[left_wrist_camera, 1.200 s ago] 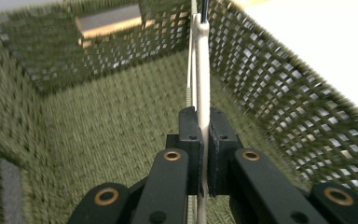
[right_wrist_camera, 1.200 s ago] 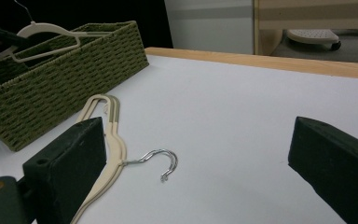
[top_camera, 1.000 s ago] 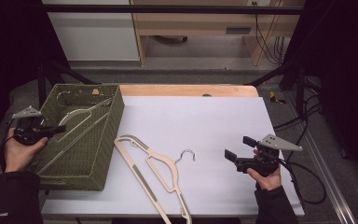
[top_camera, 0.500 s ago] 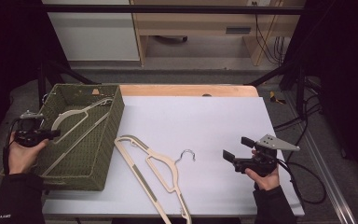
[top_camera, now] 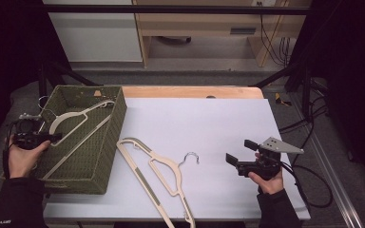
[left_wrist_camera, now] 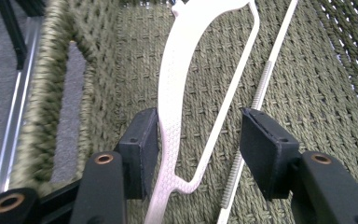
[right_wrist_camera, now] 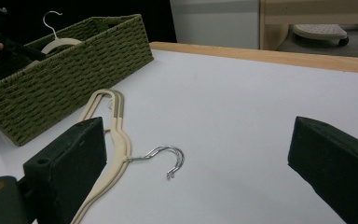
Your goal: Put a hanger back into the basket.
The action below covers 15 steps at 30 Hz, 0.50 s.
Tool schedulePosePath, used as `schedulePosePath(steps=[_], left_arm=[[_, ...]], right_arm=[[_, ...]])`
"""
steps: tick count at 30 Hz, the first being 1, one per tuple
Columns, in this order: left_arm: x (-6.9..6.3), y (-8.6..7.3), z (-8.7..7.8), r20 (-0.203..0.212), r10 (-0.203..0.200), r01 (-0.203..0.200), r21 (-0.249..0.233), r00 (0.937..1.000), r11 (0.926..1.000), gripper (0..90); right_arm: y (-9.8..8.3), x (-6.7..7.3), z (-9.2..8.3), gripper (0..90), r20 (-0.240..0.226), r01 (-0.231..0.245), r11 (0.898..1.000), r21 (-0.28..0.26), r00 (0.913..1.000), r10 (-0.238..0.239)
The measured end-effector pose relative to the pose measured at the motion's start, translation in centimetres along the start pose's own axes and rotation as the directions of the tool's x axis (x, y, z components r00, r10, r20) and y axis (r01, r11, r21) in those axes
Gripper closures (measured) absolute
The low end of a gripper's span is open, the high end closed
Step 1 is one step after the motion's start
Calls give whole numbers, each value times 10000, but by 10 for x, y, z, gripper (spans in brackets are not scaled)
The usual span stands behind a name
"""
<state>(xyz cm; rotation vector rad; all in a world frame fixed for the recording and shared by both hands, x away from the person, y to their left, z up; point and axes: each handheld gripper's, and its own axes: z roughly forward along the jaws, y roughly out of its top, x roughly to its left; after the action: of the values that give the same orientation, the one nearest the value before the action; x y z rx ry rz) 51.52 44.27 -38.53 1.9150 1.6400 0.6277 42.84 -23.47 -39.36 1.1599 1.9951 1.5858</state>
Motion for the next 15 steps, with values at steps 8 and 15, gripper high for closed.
schedulePosePath(steps=[8,15], left_arm=[[-7,3,-22,285,83,-53,-1028,9996,9947,439],[-33,7,-49,922,472,-229,-2491,9946,9682,339]], right_arm=[[1,1,-2,47,-34,40,10000,-39,10000,-40],[2,2,-3,48,-54,63,10000,-44,10000,-64]])
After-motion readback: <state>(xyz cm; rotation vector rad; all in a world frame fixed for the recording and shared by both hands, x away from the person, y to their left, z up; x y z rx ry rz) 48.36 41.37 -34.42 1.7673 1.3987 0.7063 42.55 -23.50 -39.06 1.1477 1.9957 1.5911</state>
